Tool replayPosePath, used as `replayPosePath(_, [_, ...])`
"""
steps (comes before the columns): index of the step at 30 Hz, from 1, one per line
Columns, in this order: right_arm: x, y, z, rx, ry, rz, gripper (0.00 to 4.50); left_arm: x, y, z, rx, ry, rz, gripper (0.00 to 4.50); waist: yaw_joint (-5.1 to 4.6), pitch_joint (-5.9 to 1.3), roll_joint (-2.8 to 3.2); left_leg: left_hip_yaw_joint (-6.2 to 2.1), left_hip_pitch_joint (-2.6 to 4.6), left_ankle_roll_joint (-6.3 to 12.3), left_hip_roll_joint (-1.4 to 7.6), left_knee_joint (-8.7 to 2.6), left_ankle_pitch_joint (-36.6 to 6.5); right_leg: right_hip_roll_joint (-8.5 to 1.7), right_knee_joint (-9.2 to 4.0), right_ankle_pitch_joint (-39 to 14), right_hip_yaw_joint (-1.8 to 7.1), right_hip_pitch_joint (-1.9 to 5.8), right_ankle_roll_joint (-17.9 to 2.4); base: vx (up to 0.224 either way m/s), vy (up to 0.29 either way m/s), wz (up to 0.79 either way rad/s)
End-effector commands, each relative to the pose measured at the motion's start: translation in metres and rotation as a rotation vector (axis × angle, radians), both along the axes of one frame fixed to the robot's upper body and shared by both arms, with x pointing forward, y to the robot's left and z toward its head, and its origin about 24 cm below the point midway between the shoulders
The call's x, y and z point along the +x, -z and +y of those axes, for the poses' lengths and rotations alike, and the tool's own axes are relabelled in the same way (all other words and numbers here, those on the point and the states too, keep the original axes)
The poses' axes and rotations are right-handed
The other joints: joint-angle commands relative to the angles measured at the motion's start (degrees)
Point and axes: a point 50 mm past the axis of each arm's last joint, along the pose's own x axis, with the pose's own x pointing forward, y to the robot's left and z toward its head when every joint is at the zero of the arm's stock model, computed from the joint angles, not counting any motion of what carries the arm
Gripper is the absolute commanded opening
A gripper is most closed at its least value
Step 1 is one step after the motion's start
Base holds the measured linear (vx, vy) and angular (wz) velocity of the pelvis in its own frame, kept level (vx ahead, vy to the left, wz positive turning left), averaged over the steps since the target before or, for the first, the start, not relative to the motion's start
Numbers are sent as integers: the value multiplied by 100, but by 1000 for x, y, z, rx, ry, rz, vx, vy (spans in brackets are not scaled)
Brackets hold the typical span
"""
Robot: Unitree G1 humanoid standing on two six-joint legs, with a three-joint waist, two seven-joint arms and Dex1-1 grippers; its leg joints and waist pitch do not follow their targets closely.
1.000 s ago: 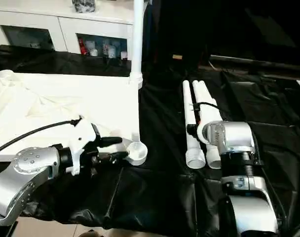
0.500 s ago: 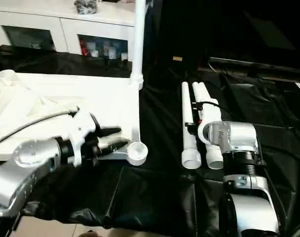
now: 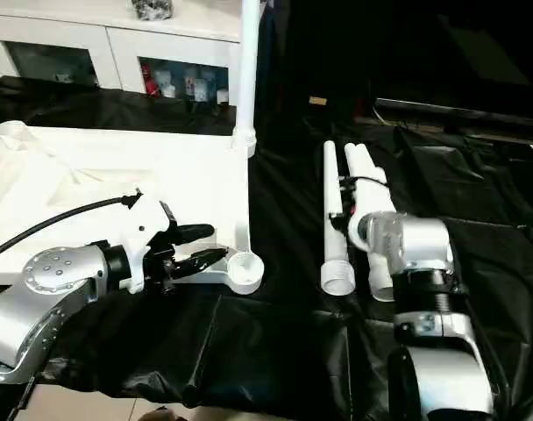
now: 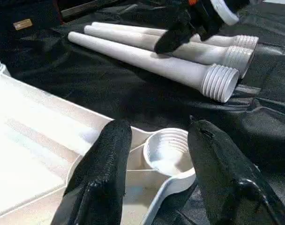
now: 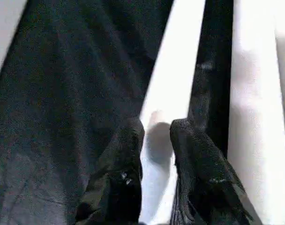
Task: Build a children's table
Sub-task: Pick table leg
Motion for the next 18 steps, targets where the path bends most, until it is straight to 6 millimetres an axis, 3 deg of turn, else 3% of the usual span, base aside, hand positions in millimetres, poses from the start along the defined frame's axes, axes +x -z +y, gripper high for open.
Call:
replayPosePath(1, [2, -14, -6, -12, 24, -29, 155, 1, -1, -2, 8, 15, -2, 227, 11, -330, 19, -36, 63, -261, 251, -403, -627, -439, -432, -307, 295, 265, -912, 0, 0, 0])
replayPosePath(8, [2, -23, -9, -49, 45, -31, 219, 0, -1, -3, 3, 9, -5, 227, 12, -319, -42, -29, 52, -263, 250, -403, -577, -454, -434, -408, 301, 268, -840, 0, 0, 0])
replayPosePath(9, [2, -22, -12, -71, 61, -19, 226, -4, -1, -4, 1, 13, 2, 227, 3, -316, -121, -17, 53, -240, 254, -404, -547, -453, -445, -424, 299, 268, -825, 0, 0, 0])
replayPosePath(10, [1, -22, -13, -77, 65, -13, 234, -5, 0, -4, 0, 14, 4, 227, 22, -315, -84, -22, 54, -242, 254, -404, -525, -465, -437, -482, 298, 265, -815, 0, 0, 0])
replayPosePath(12, [0, -22, -14, -91, 67, -7, 243, -6, 0, -5, -1, 15, 6, 227, 21, -316, -82, -21, 58, -255, 256, -399, -453, -456, -426, -416, 298, 256, -805, 0, 0, 0])
replayPosePath(15, [-1, -21, -14, -83, 69, 2, 271, -9, 0, -4, 1, 21, 10, 227, 17, -310, -122, -18, 55, -257, 258, -402, -441, -452, -422, -296, 295, 261, -790, 0, 0, 0])
replayPosePath(18, [-3, -18, -13, -84, 71, 19, 293, -11, 0, -4, 6, 28, 15, 227, 23, -306, -117, -17, 54, -260, 252, -399, -428, -458, -418, -285, 298, 264, -786, 0, 0, 0])
